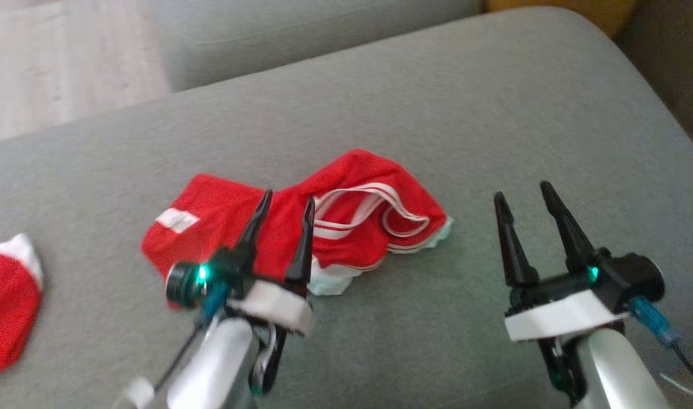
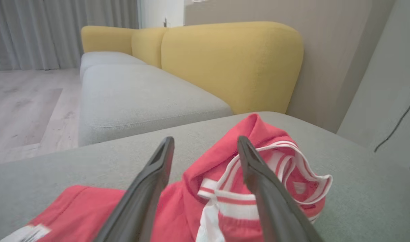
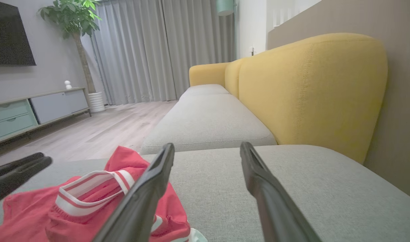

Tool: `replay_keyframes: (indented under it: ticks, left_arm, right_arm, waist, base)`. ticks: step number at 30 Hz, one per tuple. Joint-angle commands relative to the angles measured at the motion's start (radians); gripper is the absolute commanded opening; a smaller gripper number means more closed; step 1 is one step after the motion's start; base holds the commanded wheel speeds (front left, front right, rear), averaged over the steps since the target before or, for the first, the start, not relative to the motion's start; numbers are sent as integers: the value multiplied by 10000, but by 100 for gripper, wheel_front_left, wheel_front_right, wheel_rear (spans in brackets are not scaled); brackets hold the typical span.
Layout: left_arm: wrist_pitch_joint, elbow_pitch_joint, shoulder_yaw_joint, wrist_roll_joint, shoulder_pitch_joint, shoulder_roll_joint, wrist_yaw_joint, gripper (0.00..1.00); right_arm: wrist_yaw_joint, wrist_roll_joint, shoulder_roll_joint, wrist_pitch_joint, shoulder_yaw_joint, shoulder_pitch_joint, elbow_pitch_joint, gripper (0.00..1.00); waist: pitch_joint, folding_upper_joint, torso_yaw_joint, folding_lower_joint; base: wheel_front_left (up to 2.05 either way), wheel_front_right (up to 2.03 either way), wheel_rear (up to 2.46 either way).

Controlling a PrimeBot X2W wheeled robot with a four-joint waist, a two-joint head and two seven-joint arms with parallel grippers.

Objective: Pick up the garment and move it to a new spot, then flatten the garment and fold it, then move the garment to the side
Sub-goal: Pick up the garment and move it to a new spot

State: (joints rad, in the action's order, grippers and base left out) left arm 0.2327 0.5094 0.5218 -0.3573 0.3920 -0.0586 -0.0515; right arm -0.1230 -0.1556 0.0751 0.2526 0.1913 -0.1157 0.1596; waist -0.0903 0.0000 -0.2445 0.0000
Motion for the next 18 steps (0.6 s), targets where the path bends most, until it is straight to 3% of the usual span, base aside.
replay_keyframes:
  ticks: [1, 10, 18]
  left_arm:
    - [167, -561, -297, 163, -220, -111, -182, 100]
    - [286, -3251, -1313, 706, -2843, -784, -998, 100]
    - [289, -4210, -2786, 1248, -4751, -731, -898, 100]
  right_arm:
    - [-77, 116, 104, 92, 119, 59, -399, 100]
    - [-77, 962, 493, 92, -1038, 1098, -880, 100]
    - [-77, 1067, 209, 92, -2059, 2149, -918, 100]
  waist:
    - [346, 0, 596, 0]
    - [911, 0, 2341, 0]
    - [1264, 0, 3101, 0]
  base:
    - [0, 0, 0]
    - [0, 0, 0]
    - [0, 0, 0]
